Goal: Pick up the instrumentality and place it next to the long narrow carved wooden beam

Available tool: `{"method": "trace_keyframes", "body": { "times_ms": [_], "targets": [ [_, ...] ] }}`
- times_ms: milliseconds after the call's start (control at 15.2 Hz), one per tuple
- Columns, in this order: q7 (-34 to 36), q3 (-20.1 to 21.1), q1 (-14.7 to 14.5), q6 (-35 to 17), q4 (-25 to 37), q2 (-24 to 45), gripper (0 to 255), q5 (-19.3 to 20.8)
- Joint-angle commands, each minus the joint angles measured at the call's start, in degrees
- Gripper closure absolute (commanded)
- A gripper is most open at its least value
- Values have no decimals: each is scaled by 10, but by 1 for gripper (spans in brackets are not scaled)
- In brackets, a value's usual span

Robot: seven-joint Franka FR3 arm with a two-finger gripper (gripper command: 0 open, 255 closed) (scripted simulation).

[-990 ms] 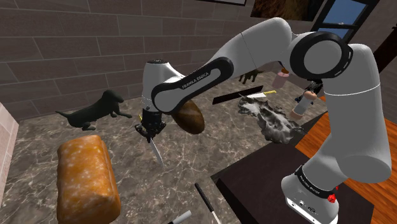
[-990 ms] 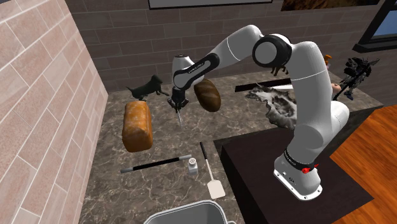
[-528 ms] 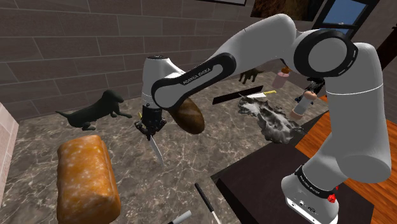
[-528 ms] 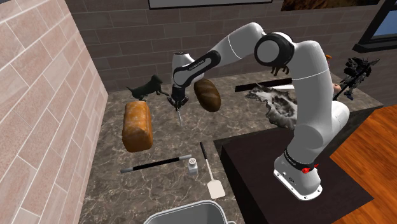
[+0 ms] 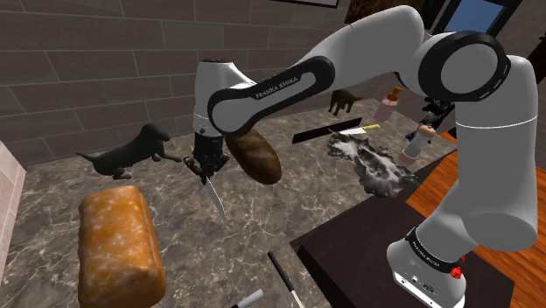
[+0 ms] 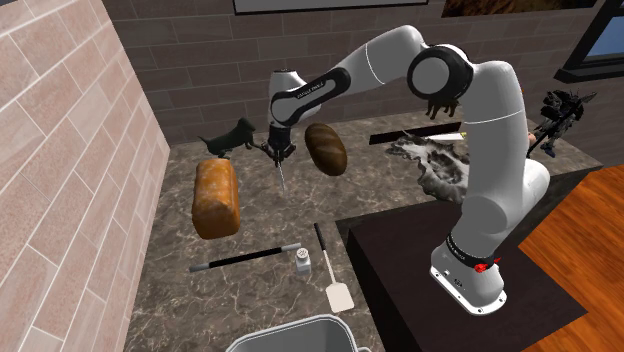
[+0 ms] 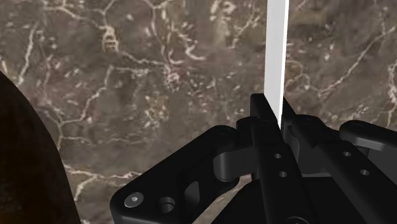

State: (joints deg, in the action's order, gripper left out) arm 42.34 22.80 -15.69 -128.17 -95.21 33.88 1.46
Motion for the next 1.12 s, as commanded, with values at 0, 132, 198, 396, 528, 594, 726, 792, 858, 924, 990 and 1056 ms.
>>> {"method": "trace_keyframes", "body": {
  "times_ms": [0, 132, 198, 396, 528, 594, 726, 792, 858, 924, 990, 1056],
  "targets": [
    [1, 2, 1, 12, 5, -7, 255, -2],
    [1, 4, 2, 24, 9, -15, 255, -4],
    [1, 5, 3, 30, 11, -19, 255, -5],
    [2, 7, 4, 47, 18, -30, 255, -9],
    [3, 9, 5, 59, 24, -37, 255, -11],
    [3, 9, 6, 65, 27, -40, 255, -12],
    [3, 10, 6, 73, 30, -45, 255, -13],
    [-9, 11, 19, 67, 8, -60, 255, -19],
    [-22, 11, 32, 61, -13, -74, 255, -26],
    [-35, 11, 44, 57, -33, -88, 255, -32],
    [-48, 11, 56, 52, -52, -102, 255, -38],
    [-61, 11, 67, 48, -71, -115, 255, -45]
  ]
}}
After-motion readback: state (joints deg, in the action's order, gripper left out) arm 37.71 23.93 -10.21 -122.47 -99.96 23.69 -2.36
